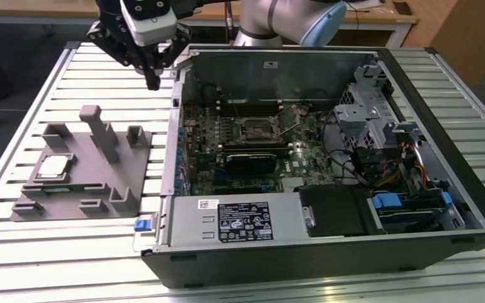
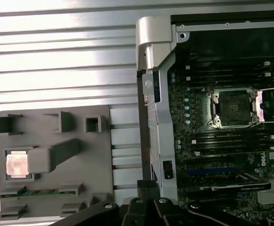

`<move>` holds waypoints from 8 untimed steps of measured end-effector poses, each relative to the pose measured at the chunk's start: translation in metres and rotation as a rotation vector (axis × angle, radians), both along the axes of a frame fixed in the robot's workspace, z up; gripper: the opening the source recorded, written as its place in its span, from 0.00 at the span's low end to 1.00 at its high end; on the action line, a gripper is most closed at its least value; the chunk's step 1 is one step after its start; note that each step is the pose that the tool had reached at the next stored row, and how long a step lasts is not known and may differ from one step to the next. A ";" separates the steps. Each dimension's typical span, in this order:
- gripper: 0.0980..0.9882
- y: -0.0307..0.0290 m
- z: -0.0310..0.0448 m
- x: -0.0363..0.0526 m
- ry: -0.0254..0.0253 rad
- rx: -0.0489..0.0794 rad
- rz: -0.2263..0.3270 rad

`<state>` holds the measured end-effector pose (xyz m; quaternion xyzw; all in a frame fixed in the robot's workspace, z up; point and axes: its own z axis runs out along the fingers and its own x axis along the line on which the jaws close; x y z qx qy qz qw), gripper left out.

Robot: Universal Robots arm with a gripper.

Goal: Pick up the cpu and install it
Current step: 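Reach for the cpu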

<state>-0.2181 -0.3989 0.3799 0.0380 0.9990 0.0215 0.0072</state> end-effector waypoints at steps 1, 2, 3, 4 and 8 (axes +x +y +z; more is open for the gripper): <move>0.01 0.0000 -0.0001 -0.0007 0.0001 0.000 0.000; 0.01 0.0000 -0.0002 -0.0013 0.0001 0.000 0.000; 0.01 0.0000 -0.0003 -0.0021 0.0001 0.000 0.000; 0.01 0.0000 -0.0004 -0.0028 0.0001 0.000 0.000; 0.01 0.0000 -0.0007 -0.0056 0.0003 0.000 0.000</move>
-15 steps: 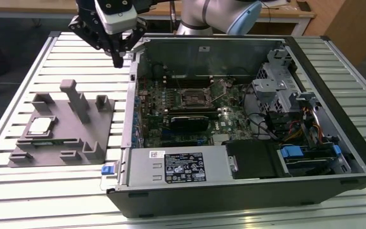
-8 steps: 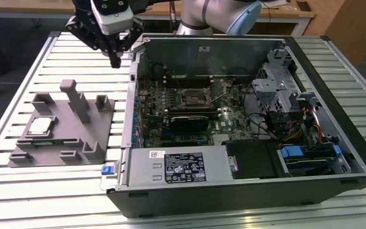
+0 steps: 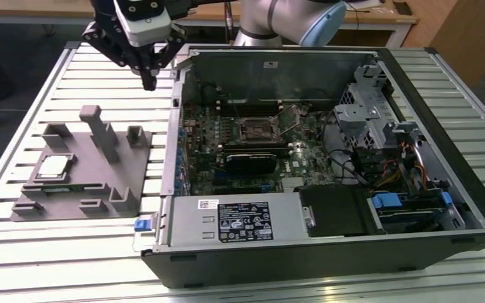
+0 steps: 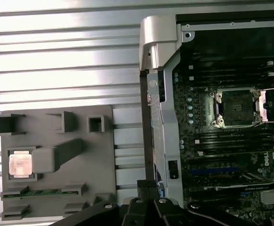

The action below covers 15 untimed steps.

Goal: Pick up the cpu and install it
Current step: 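Reach for the cpu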

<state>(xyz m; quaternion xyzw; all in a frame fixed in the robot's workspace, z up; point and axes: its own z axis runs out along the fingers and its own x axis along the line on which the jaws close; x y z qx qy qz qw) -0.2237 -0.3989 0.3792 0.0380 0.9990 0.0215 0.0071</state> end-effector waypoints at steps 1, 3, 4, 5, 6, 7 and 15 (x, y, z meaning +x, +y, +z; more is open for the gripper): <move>0.01 0.0000 -0.0001 -0.0007 0.0000 0.000 0.000; 0.01 0.0000 -0.0003 -0.0022 0.0000 0.000 0.000; 0.01 0.0000 -0.0004 -0.0030 0.0000 0.000 0.000; 0.01 0.0000 -0.0005 -0.0037 -0.0001 0.000 0.000; 0.01 0.0000 -0.0006 -0.0045 0.0000 0.000 0.000; 0.01 0.0000 -0.0007 -0.0052 0.0001 0.000 0.000; 0.01 0.0000 -0.0016 -0.0105 0.0005 0.000 0.000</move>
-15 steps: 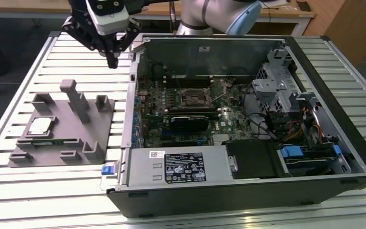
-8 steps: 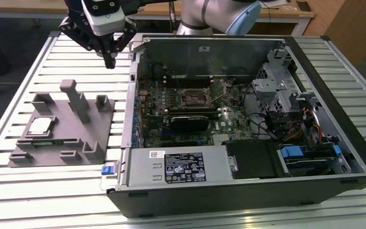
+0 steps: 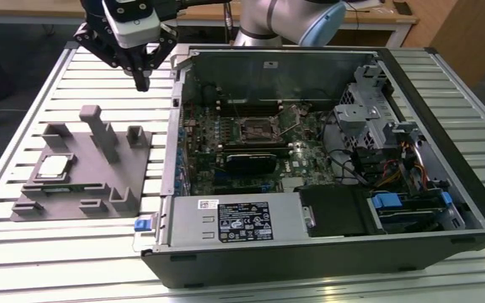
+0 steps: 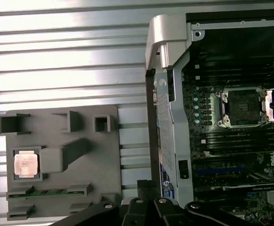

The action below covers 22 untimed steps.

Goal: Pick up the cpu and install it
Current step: 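Reach for the cpu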

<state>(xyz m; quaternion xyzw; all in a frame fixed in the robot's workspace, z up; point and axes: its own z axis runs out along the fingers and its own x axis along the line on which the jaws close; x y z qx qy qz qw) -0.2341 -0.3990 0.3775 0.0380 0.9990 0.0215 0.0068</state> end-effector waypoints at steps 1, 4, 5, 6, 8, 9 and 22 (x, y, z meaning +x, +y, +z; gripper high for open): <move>0.01 0.0000 -0.0001 -0.0006 0.0000 0.000 0.000; 0.01 0.0000 -0.0004 -0.0027 0.0003 0.000 0.000; 0.01 0.0000 -0.0006 -0.0033 0.0003 0.000 0.000; 0.01 0.0000 -0.0007 -0.0040 0.0004 0.000 0.000; 0.01 0.0000 -0.0009 -0.0053 0.0005 0.000 0.000; 0.01 0.0000 -0.0010 -0.0060 0.0005 0.000 0.000; 0.01 0.0000 -0.0025 -0.0149 0.0013 0.000 0.000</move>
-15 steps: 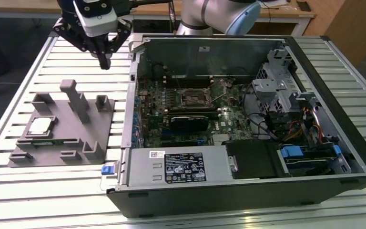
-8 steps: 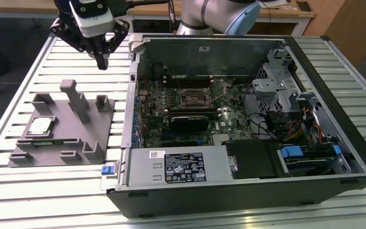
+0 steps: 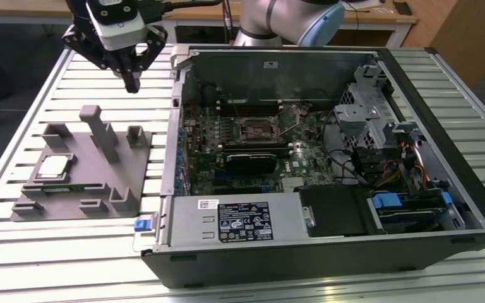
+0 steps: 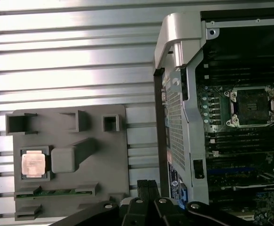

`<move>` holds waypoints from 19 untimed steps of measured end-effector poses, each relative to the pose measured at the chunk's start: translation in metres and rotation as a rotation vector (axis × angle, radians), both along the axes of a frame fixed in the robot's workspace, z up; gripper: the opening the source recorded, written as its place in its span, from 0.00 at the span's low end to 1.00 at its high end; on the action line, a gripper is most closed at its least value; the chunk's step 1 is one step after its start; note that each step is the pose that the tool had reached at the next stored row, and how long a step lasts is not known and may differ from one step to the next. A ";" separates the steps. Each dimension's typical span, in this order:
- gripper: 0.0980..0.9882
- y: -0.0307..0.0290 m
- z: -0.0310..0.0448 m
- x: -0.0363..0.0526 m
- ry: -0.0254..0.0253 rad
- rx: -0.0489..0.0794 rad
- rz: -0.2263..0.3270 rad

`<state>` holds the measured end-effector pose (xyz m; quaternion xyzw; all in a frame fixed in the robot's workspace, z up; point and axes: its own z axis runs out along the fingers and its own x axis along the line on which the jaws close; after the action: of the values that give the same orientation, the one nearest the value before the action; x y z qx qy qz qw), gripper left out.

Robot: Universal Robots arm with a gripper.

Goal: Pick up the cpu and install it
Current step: 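Reach for the cpu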

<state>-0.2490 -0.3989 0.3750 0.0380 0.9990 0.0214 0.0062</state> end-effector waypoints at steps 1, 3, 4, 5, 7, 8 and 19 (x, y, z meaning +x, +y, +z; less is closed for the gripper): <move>0.01 0.0000 -0.0001 -0.0007 0.0001 0.000 0.000; 0.01 0.0000 -0.0003 -0.0021 0.0002 0.000 0.000; 0.01 0.0000 -0.0005 -0.0028 0.0002 0.000 0.000; 0.01 0.0000 -0.0006 -0.0036 0.0002 0.000 0.000; 0.01 0.0000 -0.0008 -0.0051 0.0003 0.000 0.000; 0.01 0.0000 -0.0009 -0.0058 0.0003 0.000 0.000; 0.01 0.0000 -0.0021 -0.0145 0.0006 0.000 0.000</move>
<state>-0.2636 -0.3989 0.3729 0.0380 0.9990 0.0214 0.0059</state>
